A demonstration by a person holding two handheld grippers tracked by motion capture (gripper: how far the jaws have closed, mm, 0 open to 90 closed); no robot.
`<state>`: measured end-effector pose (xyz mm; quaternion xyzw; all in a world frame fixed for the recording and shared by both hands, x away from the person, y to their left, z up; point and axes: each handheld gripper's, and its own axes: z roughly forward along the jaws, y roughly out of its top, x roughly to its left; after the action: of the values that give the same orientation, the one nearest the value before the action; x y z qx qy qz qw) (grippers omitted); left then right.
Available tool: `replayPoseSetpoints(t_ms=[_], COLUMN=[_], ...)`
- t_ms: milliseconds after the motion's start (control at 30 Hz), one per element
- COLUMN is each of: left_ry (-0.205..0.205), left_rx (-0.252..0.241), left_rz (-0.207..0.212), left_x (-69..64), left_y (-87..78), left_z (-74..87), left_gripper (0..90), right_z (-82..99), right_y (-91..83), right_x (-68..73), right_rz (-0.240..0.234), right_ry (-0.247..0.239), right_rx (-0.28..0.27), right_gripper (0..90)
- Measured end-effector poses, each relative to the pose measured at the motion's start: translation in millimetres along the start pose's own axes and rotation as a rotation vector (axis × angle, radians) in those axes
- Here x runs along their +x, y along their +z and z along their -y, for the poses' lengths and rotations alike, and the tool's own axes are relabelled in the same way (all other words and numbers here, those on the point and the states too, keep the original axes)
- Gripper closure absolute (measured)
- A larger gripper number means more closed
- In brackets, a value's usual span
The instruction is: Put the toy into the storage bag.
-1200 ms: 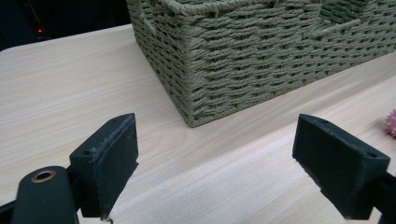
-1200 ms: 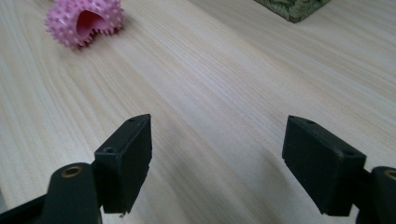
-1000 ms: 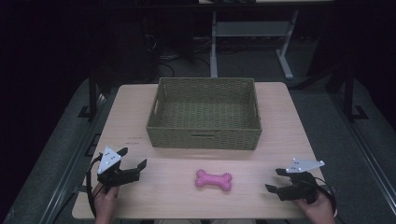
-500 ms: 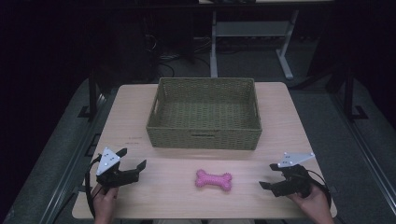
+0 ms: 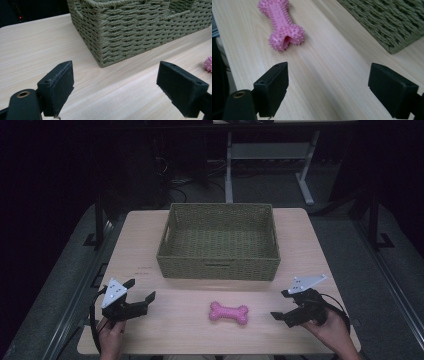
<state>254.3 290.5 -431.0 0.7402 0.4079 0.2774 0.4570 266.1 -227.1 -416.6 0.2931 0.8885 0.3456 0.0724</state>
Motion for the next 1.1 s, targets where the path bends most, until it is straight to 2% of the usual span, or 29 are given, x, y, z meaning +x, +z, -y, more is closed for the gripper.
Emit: replayPoseSetpoints(t_ms=[233, 600, 667, 833, 867, 1033, 1100], left_ry=[0.006, 0.004, 0.001, 0.003, 0.004, 0.001, 0.001], left_rx=[0.000, 0.001, -0.002, -0.001, -0.001, -0.004, -0.004], left_rz=[0.003, 0.006, 0.005, 0.005, 0.005, 0.003, 0.002], left_x=[-0.3, -0.3, -0.3, 0.3, 0.4, 1.1, 1.1], left_y=[-0.3, 0.9, 0.8, 0.7, 0.8, 0.4, 0.5], left_z=[-0.4, -0.3, -0.3, -0.4, -0.4, -0.3, -0.3], left_gripper=[13.8, 13.8, 13.8, 13.8, 13.8, 13.8, 13.8], right_z=[-10.3, -32.2, -35.5, -43.1, -46.8, -55.1, -56.8], right_y=[2.4, 14.0, 15.5, 17.2, 18.4, 25.8, 27.5], right_x=[5.6, 17.5, 18.8, 21.5, 23.4, 27.2, 28.5], right_rz=[-0.015, -0.072, -0.071, -0.086, -0.092, -0.110, -0.113], right_ry=[-0.036, -0.099, -0.110, -0.127, -0.147, -0.186, -0.189], right_rx=[0.028, 0.080, 0.090, 0.092, 0.093, 0.122, 0.125], right_gripper=[16.4, 15.7, 15.7, 15.7, 15.7, 15.7, 15.7])
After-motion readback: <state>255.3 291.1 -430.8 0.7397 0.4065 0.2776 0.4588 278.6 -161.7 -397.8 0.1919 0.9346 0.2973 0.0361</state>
